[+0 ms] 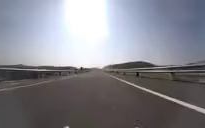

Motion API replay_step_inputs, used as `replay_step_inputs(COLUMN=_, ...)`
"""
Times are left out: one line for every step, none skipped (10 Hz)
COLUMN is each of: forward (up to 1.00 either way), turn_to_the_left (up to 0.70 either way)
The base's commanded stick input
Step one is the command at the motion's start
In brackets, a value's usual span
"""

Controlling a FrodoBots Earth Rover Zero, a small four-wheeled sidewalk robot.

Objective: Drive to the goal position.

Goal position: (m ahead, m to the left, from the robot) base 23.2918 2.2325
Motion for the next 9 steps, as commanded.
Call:
replay_step_inputs(forward=1.0, turn_to_the_left=0.0)
replay_step_inputs(forward=1.0, turn_to_the_left=0.0)
replay_step_inputs(forward=1.0, turn_to_the_left=0.0)
replay_step_inputs(forward=1.0, turn_to_the_left=0.0)
replay_step_inputs(forward=1.0, turn_to_the_left=0.0)
replay_step_inputs(forward=1.0, turn_to_the_left=0.0)
replay_step_inputs(forward=1.0, turn_to_the_left=0.0)
replay_step_inputs(forward=1.0, turn_to_the_left=0.0)
replay_step_inputs(forward=1.0, turn_to_the_left=0.0)
